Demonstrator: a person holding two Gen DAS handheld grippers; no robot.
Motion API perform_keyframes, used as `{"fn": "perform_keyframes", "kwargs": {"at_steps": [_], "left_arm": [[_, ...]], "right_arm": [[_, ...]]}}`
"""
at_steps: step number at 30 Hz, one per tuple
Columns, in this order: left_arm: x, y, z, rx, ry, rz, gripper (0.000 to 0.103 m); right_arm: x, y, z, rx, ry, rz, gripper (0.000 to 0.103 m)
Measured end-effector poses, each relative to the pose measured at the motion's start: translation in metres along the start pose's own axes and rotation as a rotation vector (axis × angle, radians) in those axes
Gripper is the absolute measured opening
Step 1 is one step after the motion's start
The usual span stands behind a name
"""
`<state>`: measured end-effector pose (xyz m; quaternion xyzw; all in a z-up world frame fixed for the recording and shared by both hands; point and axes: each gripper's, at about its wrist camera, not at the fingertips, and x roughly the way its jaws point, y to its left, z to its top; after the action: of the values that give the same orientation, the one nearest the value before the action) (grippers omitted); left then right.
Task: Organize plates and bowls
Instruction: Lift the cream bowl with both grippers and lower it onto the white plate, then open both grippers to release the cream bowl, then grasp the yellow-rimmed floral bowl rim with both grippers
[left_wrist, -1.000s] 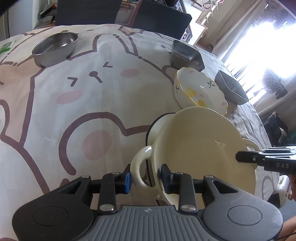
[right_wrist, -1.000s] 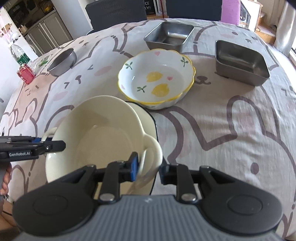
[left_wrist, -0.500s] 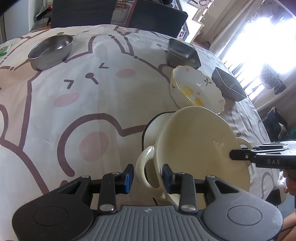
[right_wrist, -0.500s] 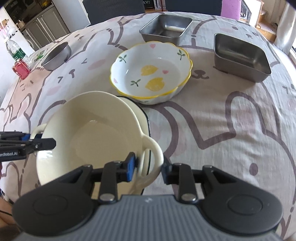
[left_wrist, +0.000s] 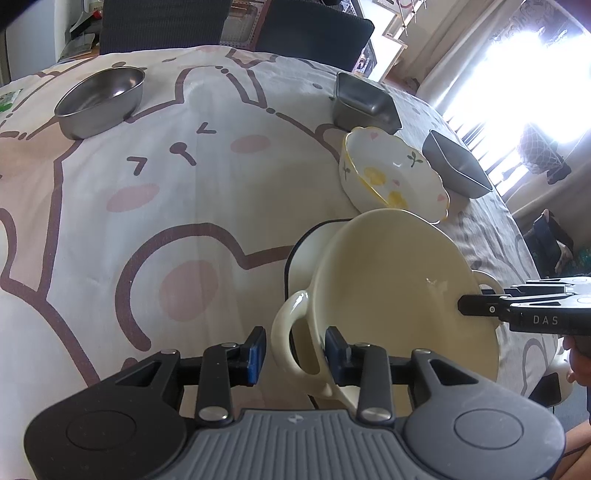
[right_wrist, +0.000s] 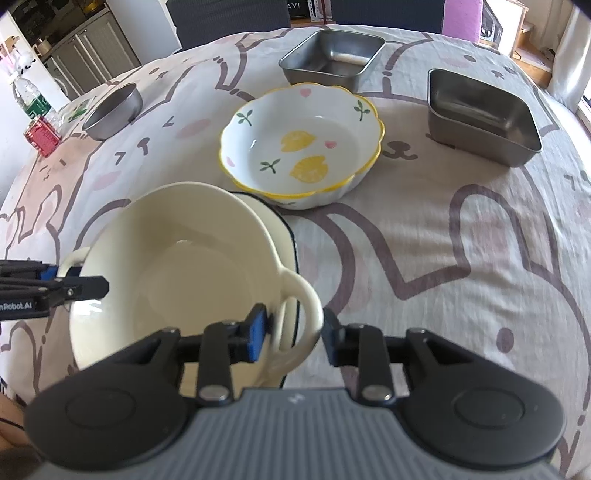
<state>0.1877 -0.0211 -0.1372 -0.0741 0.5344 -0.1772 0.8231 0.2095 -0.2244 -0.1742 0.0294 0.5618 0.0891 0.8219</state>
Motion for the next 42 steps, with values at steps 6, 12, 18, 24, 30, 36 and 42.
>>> {"fn": "perform_keyframes", "kwargs": {"at_steps": [6,12,18,24,30,36,42], "left_arm": [[0.000,0.000,-0.001,0.016,0.004,0.016,0.045],[-0.002,0.000,-0.001,0.013,0.008,0.015,0.084],[-0.008,-0.005,-0.002,0.035,-0.011,-0.005,0.100],[-0.017,-0.010,0.000,0.049,-0.041,-0.026,0.103],[-0.035,-0.017,0.009,0.061,-0.087,-0.045,0.103],[-0.056,-0.025,0.046,0.080,-0.188,-0.016,0.103],[-0.047,-0.040,0.096,0.152,-0.234,-0.002,0.095]], "right_arm": [[0.001,-0.002,-0.001,0.008,-0.001,-0.027,0.056],[0.004,-0.012,-0.001,0.062,0.012,-0.007,0.066],[0.003,-0.008,-0.004,0.018,0.014,0.015,0.080],[-0.012,-0.007,-0.002,0.031,-0.044,0.047,0.100],[-0.033,-0.013,0.003,0.066,-0.172,0.059,0.103],[-0.053,-0.034,0.019,0.162,-0.299,0.057,0.103],[-0.056,-0.062,0.045,0.332,-0.360,0.034,0.102]]}}
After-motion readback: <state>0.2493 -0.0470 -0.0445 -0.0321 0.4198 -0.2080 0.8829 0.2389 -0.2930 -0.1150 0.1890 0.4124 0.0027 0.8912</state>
